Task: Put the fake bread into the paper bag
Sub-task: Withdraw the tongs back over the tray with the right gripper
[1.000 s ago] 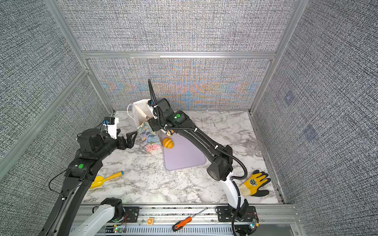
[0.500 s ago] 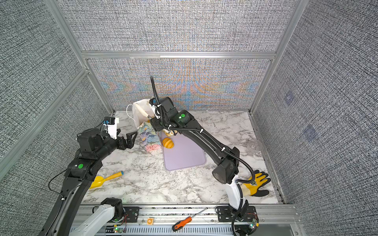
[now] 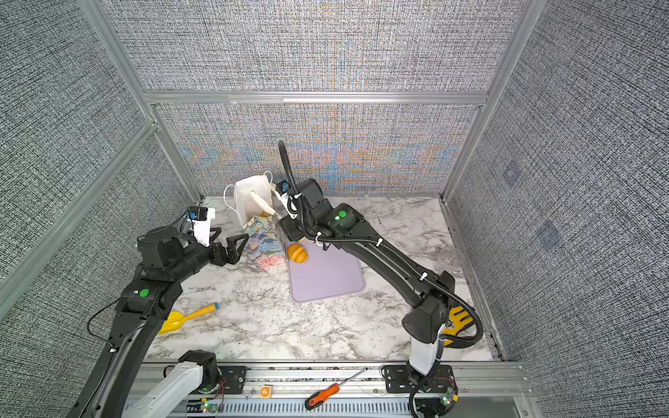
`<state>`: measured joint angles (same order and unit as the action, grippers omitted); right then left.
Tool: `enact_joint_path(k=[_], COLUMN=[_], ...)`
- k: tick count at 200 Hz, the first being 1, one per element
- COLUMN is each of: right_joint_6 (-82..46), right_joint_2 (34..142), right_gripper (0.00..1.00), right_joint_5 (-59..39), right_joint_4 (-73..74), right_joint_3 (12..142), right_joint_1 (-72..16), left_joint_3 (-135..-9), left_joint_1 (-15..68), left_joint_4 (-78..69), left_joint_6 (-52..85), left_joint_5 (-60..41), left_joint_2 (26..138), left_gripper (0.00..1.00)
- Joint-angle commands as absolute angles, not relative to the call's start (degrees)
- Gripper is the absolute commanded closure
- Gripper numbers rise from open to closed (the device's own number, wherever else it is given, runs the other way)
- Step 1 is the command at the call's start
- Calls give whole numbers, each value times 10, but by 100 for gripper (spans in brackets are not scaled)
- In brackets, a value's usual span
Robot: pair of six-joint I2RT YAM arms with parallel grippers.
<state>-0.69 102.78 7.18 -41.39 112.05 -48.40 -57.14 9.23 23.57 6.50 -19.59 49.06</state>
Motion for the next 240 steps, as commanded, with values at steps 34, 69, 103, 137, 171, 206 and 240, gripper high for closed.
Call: enact_joint_path(k=[34, 69, 103, 137, 171, 206, 240], right_joint_6=[2, 5, -1, -4, 18, 45, 63], right_joint_2=[962, 916, 868, 832, 819, 838, 903], right_gripper=[34, 34, 33, 33, 32, 31, 31], right_joint_5=[120, 134, 139, 136, 128, 103, 93], right_joint_4=[-385, -381, -378, -372, -374, -377, -403], right_joint_3=[1035, 962, 895, 824, 769, 744, 766], right_joint_1=[-466, -443, -415, -372, -325, -277, -247], left_joint_3=[-559, -551, -565, -569, -576, -581, -576], left_joint_1=[103, 121, 174, 234, 270, 306, 328], left_joint_4=[184, 158, 161, 140, 129, 126, 119], left_joint_6=[107, 124, 113, 117, 123, 122, 131], left_joint_5=[-226, -248, -197, -139, -130, -102, -91], left_joint_2=[501, 517, 534, 555, 591, 616, 641], left_gripper=[1, 1, 1, 1, 1, 1, 1])
